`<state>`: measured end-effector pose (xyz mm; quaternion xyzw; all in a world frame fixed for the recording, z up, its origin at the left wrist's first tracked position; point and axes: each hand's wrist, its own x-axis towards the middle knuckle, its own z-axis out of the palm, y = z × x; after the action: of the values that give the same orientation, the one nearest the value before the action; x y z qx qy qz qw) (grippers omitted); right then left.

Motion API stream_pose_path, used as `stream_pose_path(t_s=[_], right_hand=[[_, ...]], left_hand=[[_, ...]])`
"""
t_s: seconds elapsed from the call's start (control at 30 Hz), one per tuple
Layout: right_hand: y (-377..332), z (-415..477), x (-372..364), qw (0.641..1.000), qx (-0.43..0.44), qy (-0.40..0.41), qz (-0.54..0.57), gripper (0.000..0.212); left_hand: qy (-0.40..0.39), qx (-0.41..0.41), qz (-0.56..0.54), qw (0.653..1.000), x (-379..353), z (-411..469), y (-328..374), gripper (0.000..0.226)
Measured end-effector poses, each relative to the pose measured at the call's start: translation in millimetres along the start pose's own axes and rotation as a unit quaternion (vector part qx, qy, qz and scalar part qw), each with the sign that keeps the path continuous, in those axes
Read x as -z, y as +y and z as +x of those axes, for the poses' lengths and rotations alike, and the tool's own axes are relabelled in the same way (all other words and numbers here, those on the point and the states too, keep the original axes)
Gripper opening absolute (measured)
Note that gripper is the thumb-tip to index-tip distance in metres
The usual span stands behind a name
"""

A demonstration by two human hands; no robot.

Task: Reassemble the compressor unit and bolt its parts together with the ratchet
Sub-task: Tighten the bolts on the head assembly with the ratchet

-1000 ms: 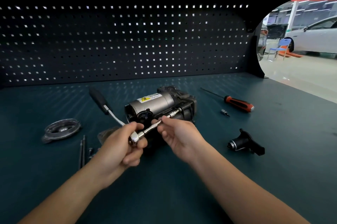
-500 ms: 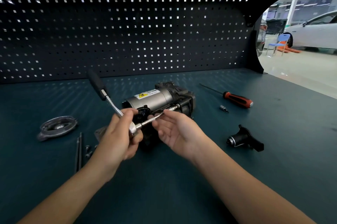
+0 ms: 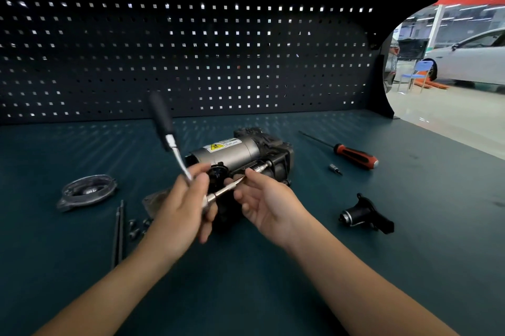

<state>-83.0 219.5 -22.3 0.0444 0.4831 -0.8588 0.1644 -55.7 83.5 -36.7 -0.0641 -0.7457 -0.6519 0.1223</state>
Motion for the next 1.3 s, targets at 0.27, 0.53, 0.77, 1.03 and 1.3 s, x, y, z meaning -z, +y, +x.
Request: stream_pose_path(t_s=[0.27, 0.53, 0.77, 1.03, 1.3], right_hand=[[3.3, 3.6, 0.3, 0.999, 0.036, 0.028, -0.029, 0.018], [0.6, -1.5, -2.8, 1.000, 0.013, 0.013, -0.026, 0.022], [4.3, 2.5, -2.2, 0.999, 0.032, 0.014, -0.022, 0.018], [3.3, 1.2, -2.1, 1.000, 0.008, 0.017, -0.013, 0.019], [1.2, 4.8, -0.9, 0.999, 0.019, 0.024, -0.015, 0.022]], left_hand=[[-0.005, -0.377, 0.515, 0.770, 11.1, -3.9, -0.1, 0.028], [0.007, -0.084, 0.090, 0.992, -0.5, -4.6, -3.1, 0.015], [-0.021, -0.236, 0.340, 0.910, 6.5, -6.3, 0.2, 0.031], [-0.008, -0.169, 0.244, 0.955, 5.1, -7.0, -0.6, 0.009], [-0.008, -0.078, 0.112, 0.991, -0.2, -8.2, 0.8, 0.007]])
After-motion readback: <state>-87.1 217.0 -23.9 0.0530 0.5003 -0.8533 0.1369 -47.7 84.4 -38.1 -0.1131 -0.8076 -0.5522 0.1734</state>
